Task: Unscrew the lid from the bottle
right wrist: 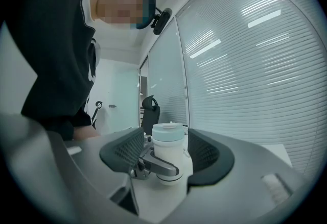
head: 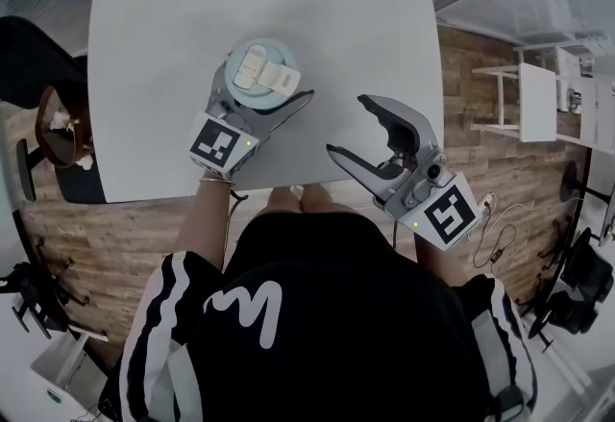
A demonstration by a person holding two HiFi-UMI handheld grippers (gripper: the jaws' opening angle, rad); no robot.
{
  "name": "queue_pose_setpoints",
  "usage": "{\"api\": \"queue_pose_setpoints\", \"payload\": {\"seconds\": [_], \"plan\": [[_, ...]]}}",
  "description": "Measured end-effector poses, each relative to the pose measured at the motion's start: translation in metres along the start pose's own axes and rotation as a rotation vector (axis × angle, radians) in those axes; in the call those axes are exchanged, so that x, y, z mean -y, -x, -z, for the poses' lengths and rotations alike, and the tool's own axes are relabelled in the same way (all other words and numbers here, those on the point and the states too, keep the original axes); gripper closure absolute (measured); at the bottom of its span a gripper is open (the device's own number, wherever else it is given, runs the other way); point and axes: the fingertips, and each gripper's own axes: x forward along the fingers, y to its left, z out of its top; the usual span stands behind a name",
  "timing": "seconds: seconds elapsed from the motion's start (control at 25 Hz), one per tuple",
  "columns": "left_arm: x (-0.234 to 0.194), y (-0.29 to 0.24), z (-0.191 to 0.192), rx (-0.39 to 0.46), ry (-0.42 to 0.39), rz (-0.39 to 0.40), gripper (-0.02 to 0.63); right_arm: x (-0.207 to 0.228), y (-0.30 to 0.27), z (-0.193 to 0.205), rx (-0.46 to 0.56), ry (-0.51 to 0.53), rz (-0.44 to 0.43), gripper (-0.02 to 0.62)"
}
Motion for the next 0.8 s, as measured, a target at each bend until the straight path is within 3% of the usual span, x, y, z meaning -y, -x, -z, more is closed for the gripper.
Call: {"api": "queue_pose_setpoints", "payload": {"seconds": [0.32,0.56,0.8], "plan": [[0.011,0.013,-0.058,-0.016,-0.058,0.013,0.149,-0.001,-0.011,-0.028,0.064,0.034,-0.029,0.342],[0.026,0.024,-0.092,-0.037,-0.022,0.013,0.149,-0.005,-0.017,-0.051,0.103,0.053,-0.060,0.339],[0.021,0.033,-0.116,-0.008,-0.004,-0.077,0.147,-0.009,-0.027,-0.076,0.118,0.075,-0.060,0.324]]}}
